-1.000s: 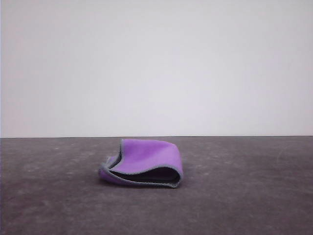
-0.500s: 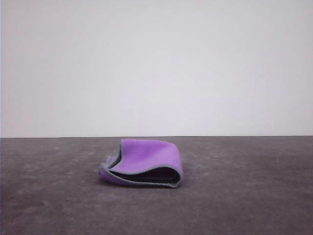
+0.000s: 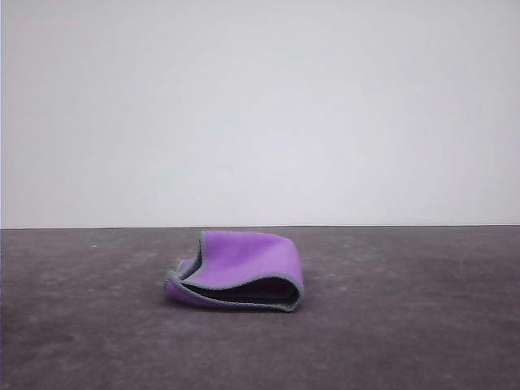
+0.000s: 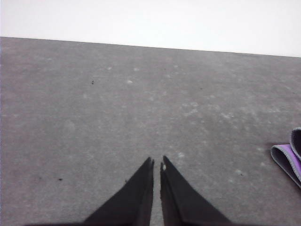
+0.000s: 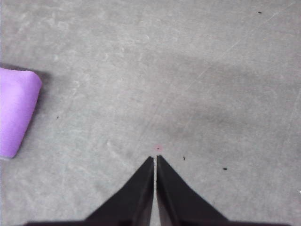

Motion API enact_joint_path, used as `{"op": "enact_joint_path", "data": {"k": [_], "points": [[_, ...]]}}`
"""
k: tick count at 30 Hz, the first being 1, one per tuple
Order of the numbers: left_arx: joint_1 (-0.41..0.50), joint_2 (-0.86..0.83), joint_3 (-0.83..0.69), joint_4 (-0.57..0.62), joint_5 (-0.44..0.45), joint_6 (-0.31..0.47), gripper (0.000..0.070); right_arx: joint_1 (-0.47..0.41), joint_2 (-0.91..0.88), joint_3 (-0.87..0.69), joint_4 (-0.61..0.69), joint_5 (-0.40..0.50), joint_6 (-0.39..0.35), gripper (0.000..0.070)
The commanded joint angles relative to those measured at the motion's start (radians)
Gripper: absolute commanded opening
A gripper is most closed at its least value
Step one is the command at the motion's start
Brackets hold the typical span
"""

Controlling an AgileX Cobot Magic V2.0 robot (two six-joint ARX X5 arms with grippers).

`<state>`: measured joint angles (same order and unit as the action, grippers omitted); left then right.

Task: Fold clothes

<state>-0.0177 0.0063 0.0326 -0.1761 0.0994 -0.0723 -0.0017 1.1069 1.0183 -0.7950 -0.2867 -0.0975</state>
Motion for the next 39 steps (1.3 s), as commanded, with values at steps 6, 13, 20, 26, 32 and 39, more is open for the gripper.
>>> {"op": "enact_joint_path", "data": {"k": [6, 13, 20, 26, 32, 39], "points": [[0.000, -0.001, -0.019, -0.009, -0.006, -0.003, 0.0017, -0.001, 0.009, 0.015, 0.009, -0.001, 0.010, 0.0005], [0.000, -0.001, -0.019, -0.009, -0.006, -0.003, 0.0017, -0.001, 0.006, 0.010, 0.037, 0.000, -0.027, 0.0005], [0.000, -0.001, -0.019, -0.009, -0.006, -0.003, 0.0017, -0.001, -0.203, -0.255, 0.375, 0.034, 0.008, 0.0004], [0.000, -0.001, -0.019, -0.009, -0.006, -0.002, 0.0017, 0.000, -0.508, -0.621, 0.705, 0.116, 0.020, 0.0005], [0.000, -0.001, -0.019, -0.009, -0.006, -0.002, 0.0017, 0.018, -0.778, -0.842, 0.767, 0.202, 0.019, 0.0005], [0.000, -0.001, -0.019, -0.009, -0.006, -0.002, 0.0017, 0.032, -0.953, -0.976, 0.766, 0.217, 0.019, 0.0004]]}}
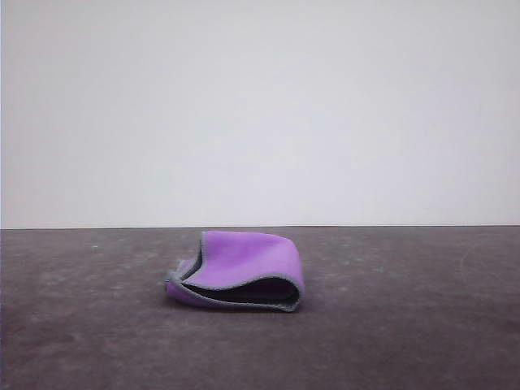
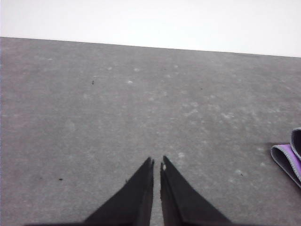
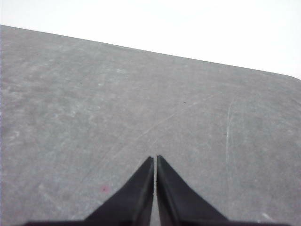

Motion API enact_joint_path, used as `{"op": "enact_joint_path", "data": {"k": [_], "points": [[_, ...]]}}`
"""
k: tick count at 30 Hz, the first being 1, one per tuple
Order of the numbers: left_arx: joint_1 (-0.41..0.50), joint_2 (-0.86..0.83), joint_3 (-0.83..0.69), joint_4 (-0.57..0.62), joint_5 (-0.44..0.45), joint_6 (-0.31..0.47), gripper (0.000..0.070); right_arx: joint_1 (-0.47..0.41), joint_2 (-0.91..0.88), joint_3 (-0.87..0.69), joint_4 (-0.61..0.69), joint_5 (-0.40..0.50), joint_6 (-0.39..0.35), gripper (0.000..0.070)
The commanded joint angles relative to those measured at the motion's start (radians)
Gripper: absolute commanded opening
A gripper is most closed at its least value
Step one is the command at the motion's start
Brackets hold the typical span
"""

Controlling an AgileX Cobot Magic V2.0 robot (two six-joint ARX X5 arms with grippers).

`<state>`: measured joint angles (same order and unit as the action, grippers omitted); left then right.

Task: Fold clothes

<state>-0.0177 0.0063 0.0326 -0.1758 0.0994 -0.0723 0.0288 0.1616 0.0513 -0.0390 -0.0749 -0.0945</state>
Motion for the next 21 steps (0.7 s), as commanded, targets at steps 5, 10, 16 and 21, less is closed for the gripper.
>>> {"op": "enact_joint_path", "data": {"k": [5, 10, 16, 21], "points": [[0.000, -0.001, -0.019, -0.009, -0.006, -0.002, 0.0017, 0.001, -0.107, -0.040, -0.086, 0.065, 0.031, 0.0005], [0.000, -0.001, -0.019, -0.010, -0.006, -0.002, 0.0017, 0.001, -0.158, -0.040, -0.139, 0.131, 0.056, 0.0004], [0.000, -0.002, -0.019, -0.010, -0.006, -0.002, 0.0017, 0.001, -0.158, -0.040, -0.138, 0.127, 0.076, 0.0004], [0.000, -0.002, -0.019, -0.010, -0.006, -0.002, 0.0017, 0.001, -0.158, -0.040, -0.116, 0.128, 0.080, 0.0004]]}}
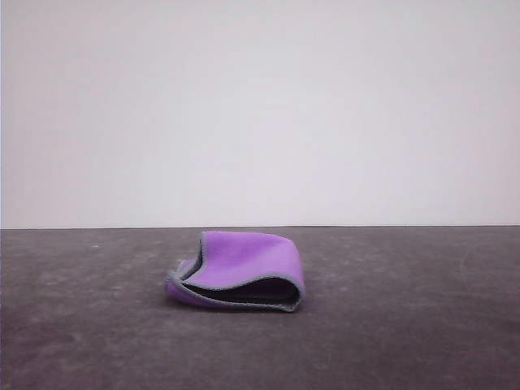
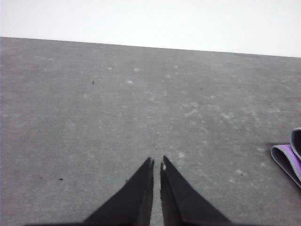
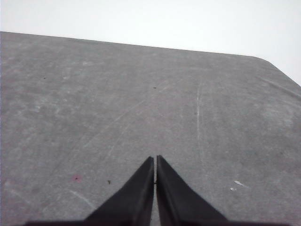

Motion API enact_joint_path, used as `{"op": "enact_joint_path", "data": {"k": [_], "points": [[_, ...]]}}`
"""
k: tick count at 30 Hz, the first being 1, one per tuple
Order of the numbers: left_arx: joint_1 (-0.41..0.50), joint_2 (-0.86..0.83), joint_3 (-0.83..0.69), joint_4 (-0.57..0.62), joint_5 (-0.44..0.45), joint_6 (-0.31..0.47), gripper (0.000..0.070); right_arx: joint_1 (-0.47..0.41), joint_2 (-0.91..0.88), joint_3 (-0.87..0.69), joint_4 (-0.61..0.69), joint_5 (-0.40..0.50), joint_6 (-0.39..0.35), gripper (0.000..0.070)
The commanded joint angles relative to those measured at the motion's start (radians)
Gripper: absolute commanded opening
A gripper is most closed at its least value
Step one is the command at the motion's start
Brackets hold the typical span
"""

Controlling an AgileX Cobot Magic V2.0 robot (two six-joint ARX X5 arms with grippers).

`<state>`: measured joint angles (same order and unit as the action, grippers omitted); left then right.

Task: Fold clothes

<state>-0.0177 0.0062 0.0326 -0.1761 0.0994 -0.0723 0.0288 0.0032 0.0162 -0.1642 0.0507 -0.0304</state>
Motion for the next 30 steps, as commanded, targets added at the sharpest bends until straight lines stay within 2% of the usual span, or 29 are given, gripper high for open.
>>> {"op": "enact_joint_path", "data": {"k": [1, 30], "points": [[0.000, -0.001, -0.019, -0.010, -0.006, -0.002, 0.0017, 0.001, 0.000, -0.005, 0.010, 0.003, 0.016, 0.0004], [0.000, -0.001, -0.019, -0.010, -0.006, -0.002, 0.0017, 0.001, 0.000, -0.004, 0.010, 0.003, 0.016, 0.0004]]}}
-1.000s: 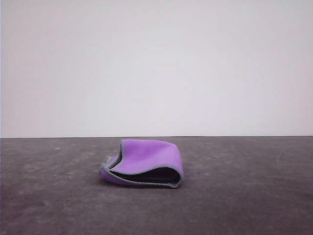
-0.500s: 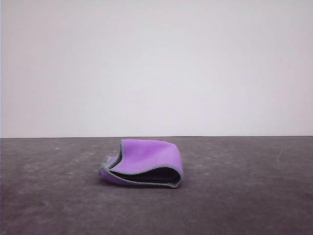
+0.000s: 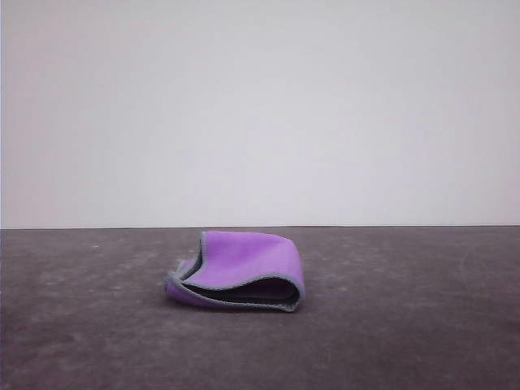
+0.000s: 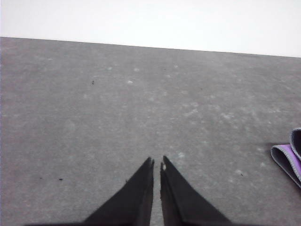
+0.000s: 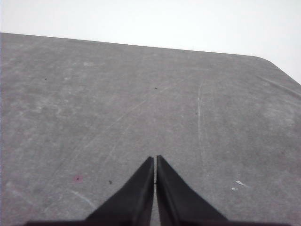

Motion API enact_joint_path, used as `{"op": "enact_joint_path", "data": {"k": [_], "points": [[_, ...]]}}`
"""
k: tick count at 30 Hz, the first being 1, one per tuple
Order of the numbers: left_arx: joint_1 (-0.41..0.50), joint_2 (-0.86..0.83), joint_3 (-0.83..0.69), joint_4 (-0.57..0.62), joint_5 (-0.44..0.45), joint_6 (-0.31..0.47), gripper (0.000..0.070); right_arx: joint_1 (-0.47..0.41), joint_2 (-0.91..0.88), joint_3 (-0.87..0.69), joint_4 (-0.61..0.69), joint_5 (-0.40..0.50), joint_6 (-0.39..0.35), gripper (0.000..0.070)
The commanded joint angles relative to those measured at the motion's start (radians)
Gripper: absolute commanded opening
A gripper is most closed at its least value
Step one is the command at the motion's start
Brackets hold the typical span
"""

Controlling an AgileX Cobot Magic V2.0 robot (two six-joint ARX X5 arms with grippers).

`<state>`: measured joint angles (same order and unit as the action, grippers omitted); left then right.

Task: Fold clothes

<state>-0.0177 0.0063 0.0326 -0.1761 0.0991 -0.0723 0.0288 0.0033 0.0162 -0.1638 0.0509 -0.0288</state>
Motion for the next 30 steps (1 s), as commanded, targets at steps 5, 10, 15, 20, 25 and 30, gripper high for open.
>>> {"op": "enact_joint_path", "data": {"k": [5, 10, 15, 20, 25, 30], "points": [[0.000, -0.002, -0.019, -0.010, -0.006, -0.002, 0.0017, 0.001, 0.000, -0.004, 0.010, 0.002, 0.014, 0.0004], [0.000, -0.002, -0.019, -0.010, -0.006, -0.002, 0.0017, 0.001, 0.000, -0.004, 0.010, 0.002, 0.014, 0.0004], [0.000, -0.003, -0.019, -0.008, -0.006, -0.002, 0.0017, 0.001, 0.000, -0.004, 0.010, 0.002, 0.014, 0.0004], [0.000, -0.003, -0.019, -0.007, -0.006, -0.002, 0.0017, 0.001, 0.000, -0.004, 0.010, 0.002, 0.014, 0.0004], [0.000, -0.003, -0.019, -0.008, -0.006, -0.002, 0.0017, 0.001, 0.000, -0.004, 0.010, 0.002, 0.014, 0.0004], [0.000, -0.003, -0.019, -0.009, -0.006, -0.002, 0.0017, 0.001, 0.000, -0.004, 0.010, 0.002, 0.014, 0.0004]]}}
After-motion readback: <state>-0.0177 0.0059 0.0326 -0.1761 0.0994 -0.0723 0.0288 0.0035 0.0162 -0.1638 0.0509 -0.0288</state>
